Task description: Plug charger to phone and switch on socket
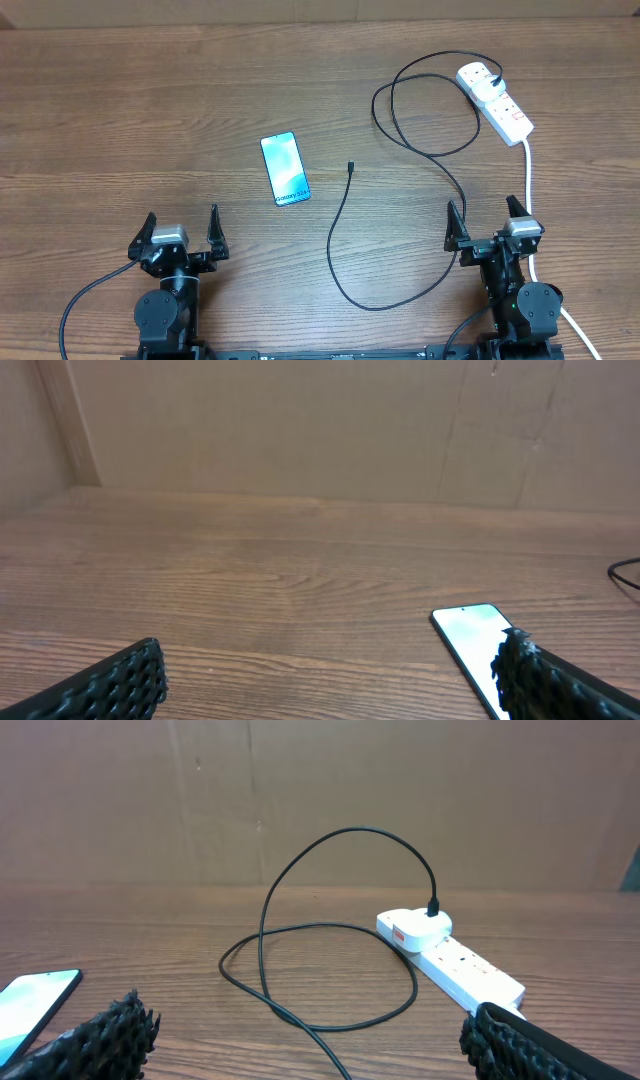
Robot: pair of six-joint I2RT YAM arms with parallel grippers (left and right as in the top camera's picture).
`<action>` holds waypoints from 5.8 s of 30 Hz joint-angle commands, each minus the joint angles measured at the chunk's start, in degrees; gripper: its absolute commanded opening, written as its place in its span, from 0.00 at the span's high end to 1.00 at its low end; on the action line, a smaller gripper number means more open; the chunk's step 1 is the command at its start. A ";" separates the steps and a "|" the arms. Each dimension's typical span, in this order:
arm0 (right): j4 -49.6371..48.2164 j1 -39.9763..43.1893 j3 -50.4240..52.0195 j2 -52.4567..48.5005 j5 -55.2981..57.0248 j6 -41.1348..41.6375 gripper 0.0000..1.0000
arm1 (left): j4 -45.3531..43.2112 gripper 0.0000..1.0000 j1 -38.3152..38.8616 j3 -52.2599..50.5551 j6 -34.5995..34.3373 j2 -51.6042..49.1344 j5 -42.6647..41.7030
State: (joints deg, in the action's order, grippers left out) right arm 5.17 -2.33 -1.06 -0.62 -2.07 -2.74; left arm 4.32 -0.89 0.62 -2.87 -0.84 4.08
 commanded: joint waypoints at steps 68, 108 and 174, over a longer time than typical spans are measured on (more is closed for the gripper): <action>-0.35 0.04 0.57 0.39 0.52 0.37 0.00 | 26.01 0.00 -0.48 50.34 0.63 -33.59 -32.15; -0.35 0.04 0.57 0.39 0.52 0.37 0.00 | 61.51 0.00 13.49 86.33 0.09 -59.82 -20.59; -0.35 0.04 0.57 0.39 0.52 0.37 0.00 | 58.77 0.00 27.87 86.20 -33.40 -86.49 1.14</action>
State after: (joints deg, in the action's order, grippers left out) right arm 5.17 -2.33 -1.06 -0.62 -2.07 -2.74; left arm 63.35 26.92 85.56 -34.72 -85.23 5.41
